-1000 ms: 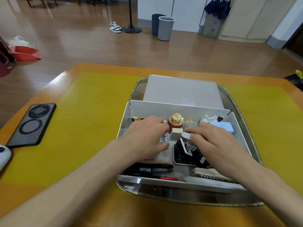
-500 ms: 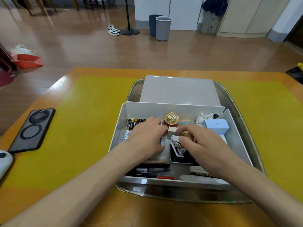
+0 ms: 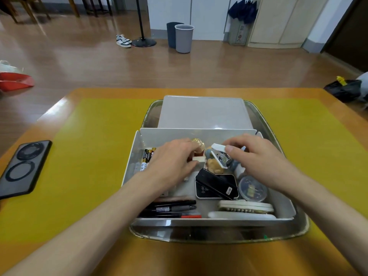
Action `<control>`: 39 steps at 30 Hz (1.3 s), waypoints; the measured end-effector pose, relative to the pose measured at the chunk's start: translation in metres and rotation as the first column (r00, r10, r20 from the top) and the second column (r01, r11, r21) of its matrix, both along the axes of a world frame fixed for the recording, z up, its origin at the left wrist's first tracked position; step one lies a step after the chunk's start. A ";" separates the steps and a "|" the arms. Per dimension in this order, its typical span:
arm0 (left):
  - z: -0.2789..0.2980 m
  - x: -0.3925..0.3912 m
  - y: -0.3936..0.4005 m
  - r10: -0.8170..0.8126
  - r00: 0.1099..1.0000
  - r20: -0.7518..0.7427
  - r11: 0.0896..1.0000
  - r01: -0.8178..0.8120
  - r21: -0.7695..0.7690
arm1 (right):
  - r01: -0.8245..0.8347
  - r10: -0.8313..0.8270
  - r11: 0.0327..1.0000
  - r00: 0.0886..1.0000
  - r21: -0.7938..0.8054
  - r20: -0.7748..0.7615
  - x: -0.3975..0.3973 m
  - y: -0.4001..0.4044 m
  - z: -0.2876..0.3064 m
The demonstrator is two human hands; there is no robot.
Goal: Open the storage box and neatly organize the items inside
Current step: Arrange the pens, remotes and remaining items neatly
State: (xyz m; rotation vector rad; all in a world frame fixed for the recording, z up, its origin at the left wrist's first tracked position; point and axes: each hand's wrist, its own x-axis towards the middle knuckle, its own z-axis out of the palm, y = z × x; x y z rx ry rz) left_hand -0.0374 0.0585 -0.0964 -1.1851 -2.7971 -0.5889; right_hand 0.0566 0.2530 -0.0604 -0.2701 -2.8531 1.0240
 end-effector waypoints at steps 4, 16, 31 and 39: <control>0.006 -0.001 -0.003 0.034 0.999 0.038 0.999 -0.035 0.020 | 0.002 -0.002 0.998 1.000 0.059 -0.012 0.000 0.004 -0.002; 0.020 0.018 -0.044 -0.169 0.981 0.092 0.984 0.172 -0.034 | -0.034 0.032 0.997 0.999 0.068 0.030 -0.007 -0.009 -0.011; 0.002 0.023 -0.053 -0.200 0.980 -0.002 0.976 0.198 -0.095 | -0.104 0.151 0.907 0.985 0.408 -0.085 -0.024 -0.041 -0.053; -0.003 0.022 -0.057 -0.220 0.975 -0.036 0.973 0.216 -0.083 | -0.132 0.181 0.830 0.983 0.541 -0.037 -0.025 -0.040 -0.056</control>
